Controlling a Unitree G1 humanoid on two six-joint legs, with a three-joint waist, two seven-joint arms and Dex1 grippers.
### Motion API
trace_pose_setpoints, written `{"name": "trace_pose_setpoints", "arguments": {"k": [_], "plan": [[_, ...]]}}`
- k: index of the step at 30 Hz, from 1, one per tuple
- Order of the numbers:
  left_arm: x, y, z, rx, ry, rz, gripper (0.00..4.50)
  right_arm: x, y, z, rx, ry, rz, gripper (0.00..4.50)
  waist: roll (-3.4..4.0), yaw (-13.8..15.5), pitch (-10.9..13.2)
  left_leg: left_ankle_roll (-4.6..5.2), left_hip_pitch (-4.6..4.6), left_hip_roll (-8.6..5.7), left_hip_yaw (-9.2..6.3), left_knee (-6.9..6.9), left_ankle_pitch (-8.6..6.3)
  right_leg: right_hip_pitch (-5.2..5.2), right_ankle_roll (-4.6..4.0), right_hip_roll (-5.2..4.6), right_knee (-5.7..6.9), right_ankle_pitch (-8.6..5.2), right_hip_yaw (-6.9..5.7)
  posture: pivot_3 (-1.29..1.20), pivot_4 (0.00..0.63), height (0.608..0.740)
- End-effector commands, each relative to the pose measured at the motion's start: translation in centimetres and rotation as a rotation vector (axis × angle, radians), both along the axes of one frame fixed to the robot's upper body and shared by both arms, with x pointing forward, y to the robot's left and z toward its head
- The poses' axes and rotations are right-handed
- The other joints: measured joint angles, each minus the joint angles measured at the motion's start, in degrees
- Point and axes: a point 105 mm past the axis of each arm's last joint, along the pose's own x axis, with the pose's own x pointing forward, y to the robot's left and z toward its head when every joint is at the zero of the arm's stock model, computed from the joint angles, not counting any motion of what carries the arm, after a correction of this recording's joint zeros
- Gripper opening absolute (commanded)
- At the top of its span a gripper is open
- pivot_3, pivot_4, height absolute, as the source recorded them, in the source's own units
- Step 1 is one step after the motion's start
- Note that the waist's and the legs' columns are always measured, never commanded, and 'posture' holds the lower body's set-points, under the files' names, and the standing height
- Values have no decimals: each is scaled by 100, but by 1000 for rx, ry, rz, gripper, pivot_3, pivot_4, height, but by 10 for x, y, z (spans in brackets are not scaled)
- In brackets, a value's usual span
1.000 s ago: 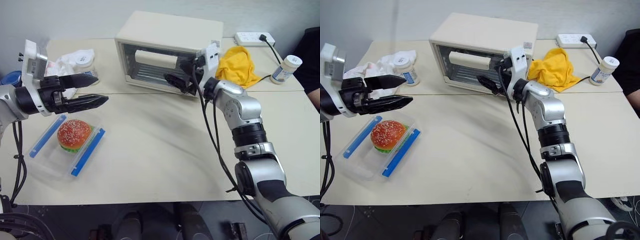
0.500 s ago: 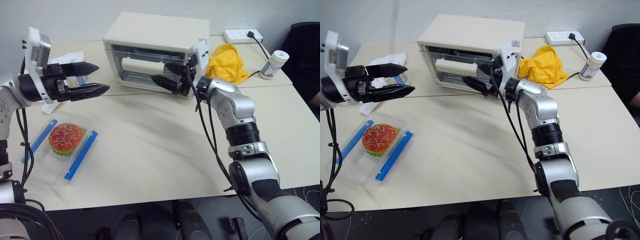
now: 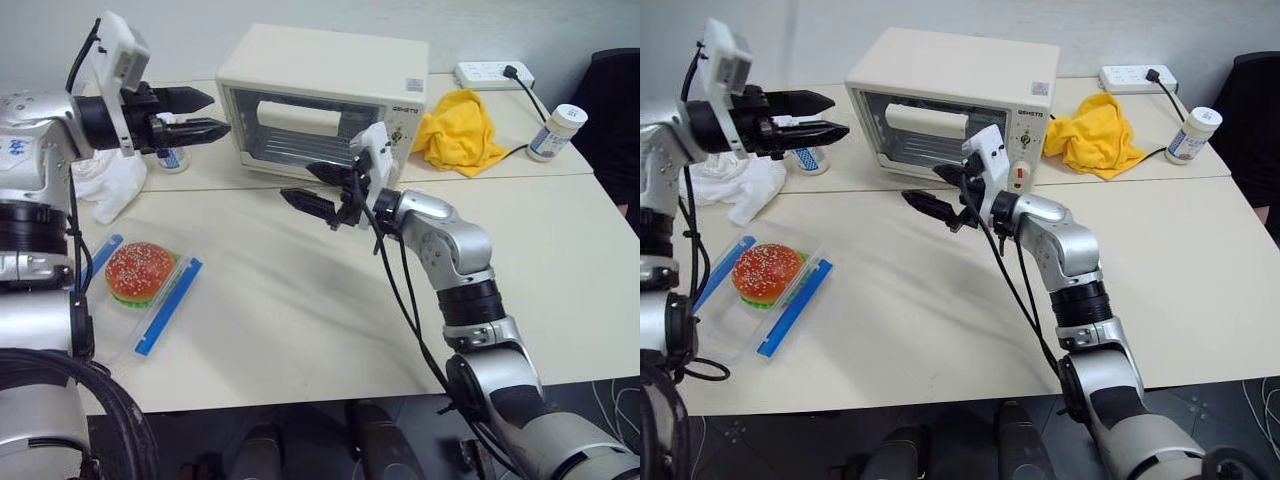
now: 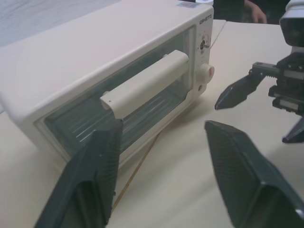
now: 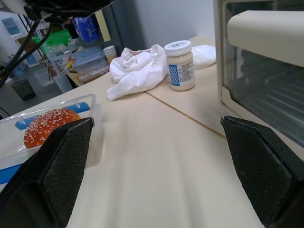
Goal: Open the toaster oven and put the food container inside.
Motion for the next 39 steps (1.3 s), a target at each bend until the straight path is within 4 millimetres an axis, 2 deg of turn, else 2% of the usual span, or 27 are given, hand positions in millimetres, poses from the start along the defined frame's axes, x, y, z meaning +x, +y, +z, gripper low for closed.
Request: {"name": "trace_pose_setpoints", "arguments": {"k": [1, 5, 9, 13, 19, 23, 27, 33, 36, 39], "plan": [[-15, -1, 20, -1, -39, -72, 2540, 2, -5, 18, 25, -62, -33, 4500, 0, -30, 0, 1, 0, -1, 1, -2, 0, 0, 0, -2, -1, 0, 0, 0, 150, 740], [-28, 7, 13, 4, -15, -99, 2540, 21, -17, 24, 17, -71, -112, 4500, 2, -74, 1, 2, 6, 4, 10, -4, -1, -9, 0, 1, 8, 0, 3, 0, 150, 740], [-51, 17, 5, 13, 21, -132, 3410, 41, -29, 32, 20, -78, -195, 4500, 2, -107, 1, 2, 6, 6, 6, -3, 0, -13, -1, 2, 22, -1, 4, 0, 150, 740], [-58, 26, 3, 20, -5, -74, 4477, 51, -29, 44, 42, -86, -209, 4500, 2, -137, 1, 2, 6, 6, 7, -4, 0, -13, -1, -1, 18, -1, 5, 0, 150, 740], [-58, 27, 4, 5, -26, -35, 4477, 49, -16, 49, 51, -95, -148, 4500, 2, -136, 1, 2, 5, 4, 6, -3, 0, -12, -1, -3, 18, -1, 4, 0, 150, 740], [-51, 26, 9, -23, -43, -16, 4477, 41, -3, 49, 56, -100, -86, 4500, 2, -138, 1, 1, 6, 4, 6, -3, 0, -12, -1, -3, 19, -1, 4, 0, 150, 740], [-36, 25, 11, -43, -50, 21, 4477, 34, 2, 47, 52, -121, -52, 4500, 2, -157, 1, 1, 6, 4, 6, -3, 1, -12, -1, -2, 21, -1, 3, 0, 150, 740], [-7, 18, 4, 5, -59, 73, 4477, 11, 10, 30, 20, -146, 32, 4500, 2, -183, 1, 1, 5, 3, 9, -3, 1, -14, -1, -3, 20, -1, 0, 0, 150, 740], [9, 1, 3, 26, -74, 71, 3890, -7, 15, 7, -15, -139, 83, 4500, 1, -154, 0, 1, 5, 4, 4, -3, 1, -14, -1, -2, 23, -1, -6, 0, 150, 740], [20, -8, 2, 47, -86, 75, 2978, -15, 19, -3, -23, -128, 97, 4500, 1, -176, 0, 1, 4, 1, 9, 0, 0, -15, -1, -5, 23, -1, -3, 0, 150, 740]]}}
